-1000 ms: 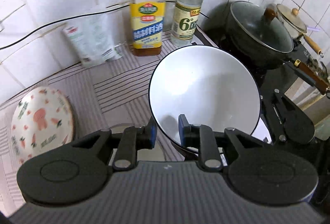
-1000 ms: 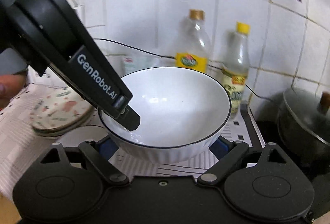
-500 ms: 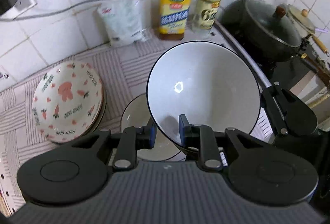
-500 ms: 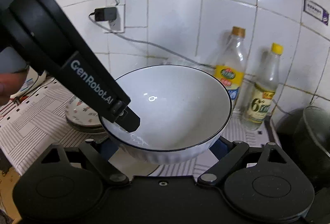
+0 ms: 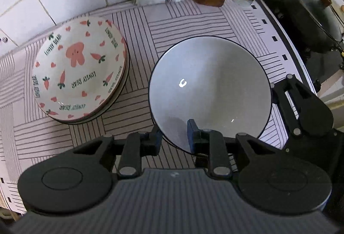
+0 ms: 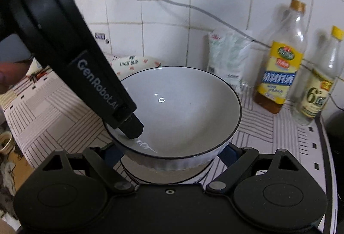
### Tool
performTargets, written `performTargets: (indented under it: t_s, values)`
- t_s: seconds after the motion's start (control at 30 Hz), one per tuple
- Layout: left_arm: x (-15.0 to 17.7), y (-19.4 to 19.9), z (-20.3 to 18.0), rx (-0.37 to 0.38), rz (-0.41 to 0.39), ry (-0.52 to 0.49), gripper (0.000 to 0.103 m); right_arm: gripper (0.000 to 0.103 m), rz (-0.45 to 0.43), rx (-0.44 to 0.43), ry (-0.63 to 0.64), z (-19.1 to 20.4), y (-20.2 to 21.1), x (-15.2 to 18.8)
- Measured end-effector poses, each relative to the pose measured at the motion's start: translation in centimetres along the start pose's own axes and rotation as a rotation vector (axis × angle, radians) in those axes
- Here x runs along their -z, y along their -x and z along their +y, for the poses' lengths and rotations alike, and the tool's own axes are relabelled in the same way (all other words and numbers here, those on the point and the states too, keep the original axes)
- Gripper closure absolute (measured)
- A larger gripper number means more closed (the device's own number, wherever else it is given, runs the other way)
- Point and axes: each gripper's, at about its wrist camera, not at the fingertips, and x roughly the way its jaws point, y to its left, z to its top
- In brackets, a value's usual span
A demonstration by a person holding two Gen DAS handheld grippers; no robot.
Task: Organize plates and bowls
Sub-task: 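Carry the third bowl and lower it into the bowl stack, open left gripper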
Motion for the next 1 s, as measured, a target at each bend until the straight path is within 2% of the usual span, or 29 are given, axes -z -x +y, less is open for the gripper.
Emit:
performTargets:
  t_s: [0.23,0.63,0.77,0.9,1.0]
  values:
    - [-0.6,-0.9,0.6,0.035,0.064,0.032,0.078,0.010,0.073,0.041,0.059,1.2,-0.8,-0.7]
    - [-0.1,-1.8,0.6,0.038,0.093,0.017,0.076,0.011,0.154,0.115,0.150,2.5,-0.9,-0.7]
    - [0.0,-2.2,0.2,0.021,0.105,-0.007,0.076,0.011,0.185,0.105,0.149,2.2,-0.8,-0.5]
    - [0.2,-2.7,-0.2,-0.014,0.109,-0.031,0.076,0.010,0.245,0.049,0.207,1.8,-0.9,-0.5]
    - [0.3,-3.1,-0.4,-0.037,0.113,-0.049,0.076,0.009,0.238,0.043,0.221,1.8,-0.9,-0.1]
